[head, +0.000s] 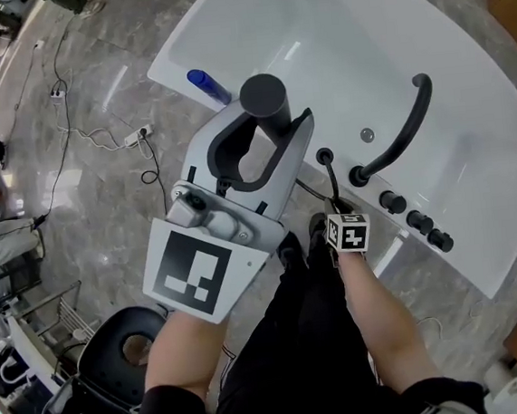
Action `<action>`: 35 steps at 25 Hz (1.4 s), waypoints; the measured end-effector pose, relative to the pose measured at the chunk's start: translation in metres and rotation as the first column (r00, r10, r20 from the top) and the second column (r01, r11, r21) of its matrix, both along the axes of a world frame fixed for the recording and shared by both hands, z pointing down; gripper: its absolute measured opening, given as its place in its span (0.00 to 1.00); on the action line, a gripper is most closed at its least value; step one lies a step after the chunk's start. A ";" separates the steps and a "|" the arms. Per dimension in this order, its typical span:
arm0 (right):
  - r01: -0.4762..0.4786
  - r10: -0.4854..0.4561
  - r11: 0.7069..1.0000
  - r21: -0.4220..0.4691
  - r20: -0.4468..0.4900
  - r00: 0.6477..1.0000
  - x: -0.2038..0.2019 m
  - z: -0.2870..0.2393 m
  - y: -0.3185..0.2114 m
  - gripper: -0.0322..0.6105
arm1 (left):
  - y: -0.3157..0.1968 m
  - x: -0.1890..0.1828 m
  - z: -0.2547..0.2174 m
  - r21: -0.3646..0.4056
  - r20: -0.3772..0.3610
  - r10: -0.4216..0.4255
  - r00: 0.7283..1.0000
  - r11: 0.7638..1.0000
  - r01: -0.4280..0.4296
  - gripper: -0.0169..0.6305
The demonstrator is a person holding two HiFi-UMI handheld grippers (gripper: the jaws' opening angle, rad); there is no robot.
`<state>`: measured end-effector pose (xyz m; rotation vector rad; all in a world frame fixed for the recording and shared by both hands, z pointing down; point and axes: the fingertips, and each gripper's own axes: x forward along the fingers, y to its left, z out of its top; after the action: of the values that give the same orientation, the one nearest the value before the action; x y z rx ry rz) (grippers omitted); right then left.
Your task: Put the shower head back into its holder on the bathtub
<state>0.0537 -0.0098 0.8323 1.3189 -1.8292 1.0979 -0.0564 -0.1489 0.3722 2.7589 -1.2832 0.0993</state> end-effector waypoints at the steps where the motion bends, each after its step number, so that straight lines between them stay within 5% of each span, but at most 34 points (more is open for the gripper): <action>1: -0.003 0.003 1.000 0.006 0.004 1.000 -0.001 -0.012 0.004 0.16 | 0.002 -0.001 -0.005 0.002 -0.002 0.001 1.000 1.000 -0.001 0.24; 13: 0.069 -0.072 0.993 0.092 0.030 0.997 -0.015 -0.131 -0.046 0.16 | -0.005 0.003 -0.063 0.028 -0.047 0.020 0.999 0.999 -0.018 0.24; 21: 0.074 -0.074 0.997 0.004 0.004 0.997 -0.032 -0.108 -0.078 0.16 | -0.021 0.003 -0.065 0.030 -0.076 0.026 0.997 0.999 -0.024 0.24; 25: 0.055 -0.056 0.998 -0.016 -0.027 0.998 -0.031 -0.093 -0.086 0.27 | -0.024 0.006 -0.045 0.002 -0.064 0.030 0.998 1.000 -0.030 0.24; 35: -0.015 0.015 0.999 -0.043 0.007 1.000 -0.008 -0.079 -0.021 0.32 | -0.022 0.007 -0.030 -0.011 -0.080 0.018 0.997 1.000 -0.019 0.24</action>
<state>0.0457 -0.0308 0.7533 1.3077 -1.7942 1.1453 -0.0490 -0.1711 0.3422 2.7351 -1.2338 -0.0020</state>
